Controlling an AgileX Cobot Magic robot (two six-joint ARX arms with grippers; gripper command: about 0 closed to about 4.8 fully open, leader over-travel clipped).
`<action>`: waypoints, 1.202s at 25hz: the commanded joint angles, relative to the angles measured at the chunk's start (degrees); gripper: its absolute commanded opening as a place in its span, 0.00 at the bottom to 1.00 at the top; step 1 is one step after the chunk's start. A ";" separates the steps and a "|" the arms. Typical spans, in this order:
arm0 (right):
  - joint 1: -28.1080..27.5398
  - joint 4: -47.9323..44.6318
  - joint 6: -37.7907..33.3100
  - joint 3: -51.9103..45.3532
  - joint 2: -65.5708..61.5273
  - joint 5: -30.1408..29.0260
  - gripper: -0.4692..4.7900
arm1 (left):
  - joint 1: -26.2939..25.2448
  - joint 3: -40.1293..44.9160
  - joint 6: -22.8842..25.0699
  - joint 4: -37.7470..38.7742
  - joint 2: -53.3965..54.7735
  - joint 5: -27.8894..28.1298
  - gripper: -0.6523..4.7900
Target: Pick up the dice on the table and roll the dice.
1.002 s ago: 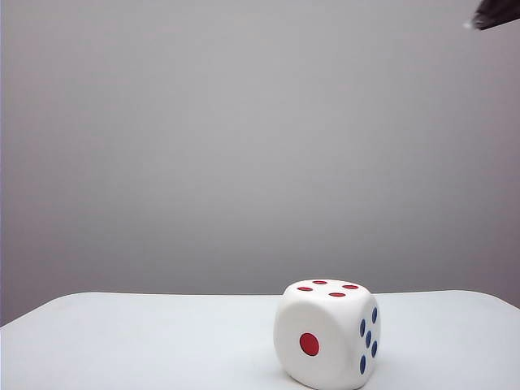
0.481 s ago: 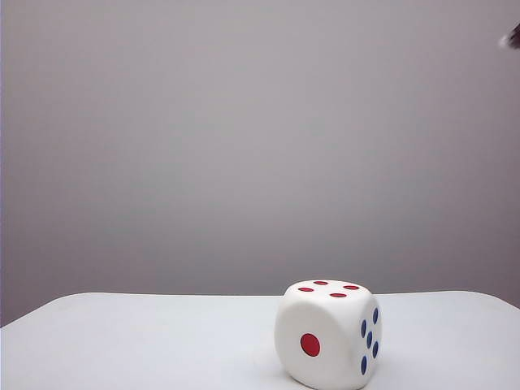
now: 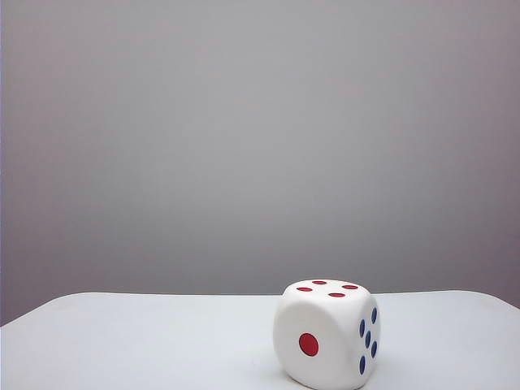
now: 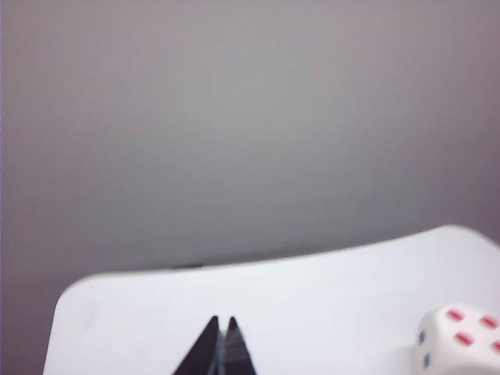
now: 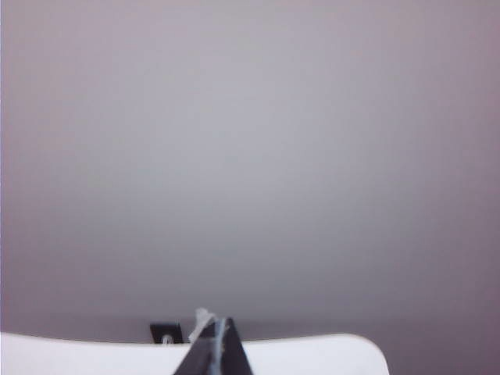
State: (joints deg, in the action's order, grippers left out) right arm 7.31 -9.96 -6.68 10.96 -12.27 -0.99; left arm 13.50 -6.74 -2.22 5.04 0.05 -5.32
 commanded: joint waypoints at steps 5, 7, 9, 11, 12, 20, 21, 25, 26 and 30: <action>-5.25 -1.05 -5.77 -6.60 0.00 -1.62 0.09 | -0.07 4.94 0.28 -2.75 0.00 2.14 0.11; -5.16 -1.20 -5.79 -8.72 0.04 -1.60 0.09 | -0.09 5.25 0.28 -2.67 0.00 3.80 0.11; -5.18 -1.31 -7.34 -10.91 0.07 -1.49 0.09 | -0.09 5.25 0.26 -2.69 0.00 4.70 0.11; -5.16 -1.03 -7.72 -10.91 0.24 -1.55 0.09 | -0.24 5.22 0.04 -3.08 0.00 4.66 0.11; -5.16 -1.46 -7.72 -10.91 0.79 -1.68 0.09 | -0.26 5.22 -0.28 -3.50 0.00 4.61 0.11; -5.20 2.45 -7.65 -10.86 12.00 0.00 0.09 | -0.31 5.14 -1.57 -4.92 0.00 4.68 0.11; -5.20 3.32 -7.67 -10.84 12.44 0.35 0.09 | -0.33 5.14 -1.40 -4.81 0.00 4.70 0.11; -5.09 6.82 -7.67 -10.93 12.09 0.44 0.09 | -0.76 5.14 -1.14 -4.70 0.02 7.04 0.11; -5.09 7.65 -7.67 -10.91 12.11 0.96 0.09 | -0.74 5.16 -0.76 -4.68 0.00 8.46 0.11; -5.09 8.70 -7.72 -10.91 12.11 2.36 0.11 | -1.44 5.16 1.57 -4.07 0.00 9.33 0.11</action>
State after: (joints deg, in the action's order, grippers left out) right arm 2.17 -0.51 -14.15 0.43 -0.16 0.71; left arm 12.38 -1.41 -2.02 1.10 0.05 3.88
